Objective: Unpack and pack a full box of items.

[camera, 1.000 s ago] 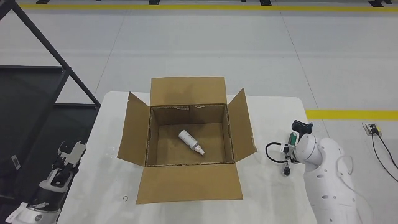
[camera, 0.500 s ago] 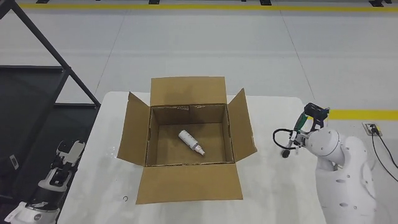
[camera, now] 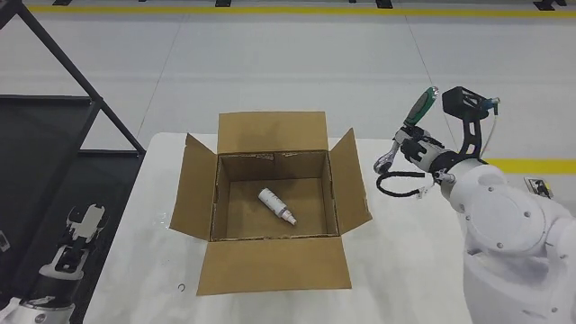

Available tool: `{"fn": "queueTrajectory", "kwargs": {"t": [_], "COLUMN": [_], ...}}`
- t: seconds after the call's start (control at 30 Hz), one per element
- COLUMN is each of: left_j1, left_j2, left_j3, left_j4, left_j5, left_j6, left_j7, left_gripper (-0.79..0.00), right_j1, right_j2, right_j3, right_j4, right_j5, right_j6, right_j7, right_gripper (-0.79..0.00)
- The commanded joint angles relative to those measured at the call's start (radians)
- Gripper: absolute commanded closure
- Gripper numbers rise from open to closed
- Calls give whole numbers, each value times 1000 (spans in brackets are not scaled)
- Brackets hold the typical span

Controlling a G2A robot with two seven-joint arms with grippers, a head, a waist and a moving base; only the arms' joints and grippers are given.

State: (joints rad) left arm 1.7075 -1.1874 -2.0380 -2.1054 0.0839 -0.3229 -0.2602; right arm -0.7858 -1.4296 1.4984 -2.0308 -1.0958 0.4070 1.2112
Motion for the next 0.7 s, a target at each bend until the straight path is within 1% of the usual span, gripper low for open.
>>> {"fn": "queueTrajectory", "kwargs": {"t": [0.0,0.17,0.33,0.47,0.67], "left_j1": [4,10,9,4,-4], "left_j2": [0,-1,-1,-1,0], "left_j3": [-11,-34,-47,-51,-53], "left_j4": [5,18,30,37,46], "left_j5": [-11,-27,-38,-45,-50], "left_j6": [-4,-11,-14,-16,-17], "left_j7": [3,5,2,-4,-16], "left_gripper": [-785,-785,-785,-785,-785], "right_j1": [29,83,128,138,170], "right_j2": [-3,-11,-21,-29,-43], "right_j3": [-49,-165,-278,-350,-429], "right_j4": [7,51,150,253,445], "right_j5": [20,53,71,88,79], "right_j6": [-3,-27,-57,-109,-123], "right_j7": [-1,3,2,-54,-97], "right_gripper": [0,0,0,0,0]}}
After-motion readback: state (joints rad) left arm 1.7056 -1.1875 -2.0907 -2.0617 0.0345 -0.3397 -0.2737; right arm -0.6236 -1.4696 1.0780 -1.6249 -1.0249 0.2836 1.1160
